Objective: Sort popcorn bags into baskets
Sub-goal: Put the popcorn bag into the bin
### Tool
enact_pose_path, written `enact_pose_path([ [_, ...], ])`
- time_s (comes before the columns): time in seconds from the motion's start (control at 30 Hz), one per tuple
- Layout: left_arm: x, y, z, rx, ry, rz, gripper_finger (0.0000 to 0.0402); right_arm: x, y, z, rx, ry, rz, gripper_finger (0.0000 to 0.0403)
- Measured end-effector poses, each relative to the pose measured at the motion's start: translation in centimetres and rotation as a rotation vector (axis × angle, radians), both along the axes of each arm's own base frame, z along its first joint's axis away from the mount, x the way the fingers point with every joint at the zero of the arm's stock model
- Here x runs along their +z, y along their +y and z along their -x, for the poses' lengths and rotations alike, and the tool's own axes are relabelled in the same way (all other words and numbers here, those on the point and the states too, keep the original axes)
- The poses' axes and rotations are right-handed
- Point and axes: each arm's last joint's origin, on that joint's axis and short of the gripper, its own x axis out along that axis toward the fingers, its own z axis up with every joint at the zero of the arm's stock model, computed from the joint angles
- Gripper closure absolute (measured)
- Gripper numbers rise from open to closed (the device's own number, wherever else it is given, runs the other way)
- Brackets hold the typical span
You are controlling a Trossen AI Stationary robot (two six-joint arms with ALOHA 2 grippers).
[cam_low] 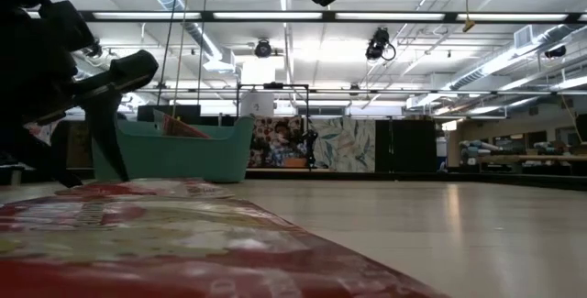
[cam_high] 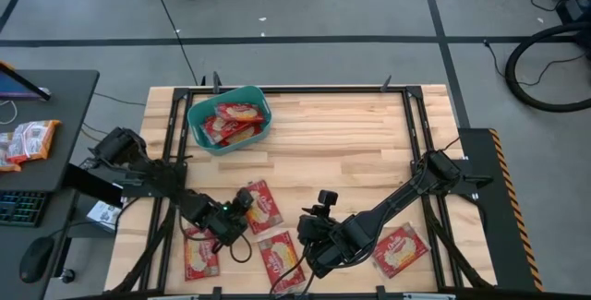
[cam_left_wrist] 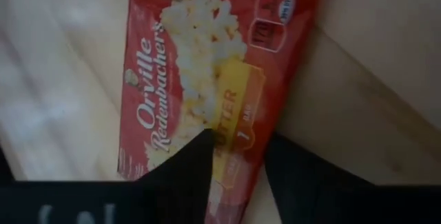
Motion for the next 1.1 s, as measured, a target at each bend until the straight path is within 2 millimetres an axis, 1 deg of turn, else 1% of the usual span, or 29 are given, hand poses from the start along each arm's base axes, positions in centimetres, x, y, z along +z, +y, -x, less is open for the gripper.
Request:
enact_pose_path([
  [0.2,-0.1,-0.1,-0.1,0.004,-0.006,0.024,0.0337,0.0,0.0,0.0,0.002,0.003,-0.002,0.0284],
  [0.33,0.0,-0.1,-0.1,0.071,-0.032,0.069,0.0389,0.0,0.0,0.0,0.004,0.004,-0.002,0.0284],
  [0.47,0.8,-0.1,-0.3,0.119,-0.059,0.115,0.0395,0.0,0.0,0.0,0.006,0.007,0.000,0.0284],
  [0.6,2.7,-0.1,-0.4,0.153,-0.098,0.138,0.0397,0.0,0.0,0.0,0.009,0.011,-0.006,0.0284],
  [0.7,4.6,0.3,-0.5,0.199,-0.135,0.143,0.0398,0.0,0.0,0.0,0.009,0.012,-0.008,0.0284],
  [0.9,8.6,1.9,-1.1,0.335,-0.206,0.168,0.0400,0.0,0.0,0.0,0.010,0.013,-0.007,0.0284],
  [1.1,12.4,4.2,-1.5,0.503,-0.238,0.150,0.0400,0.0,0.0,0.0,0.010,0.012,-0.007,0.0284],
])
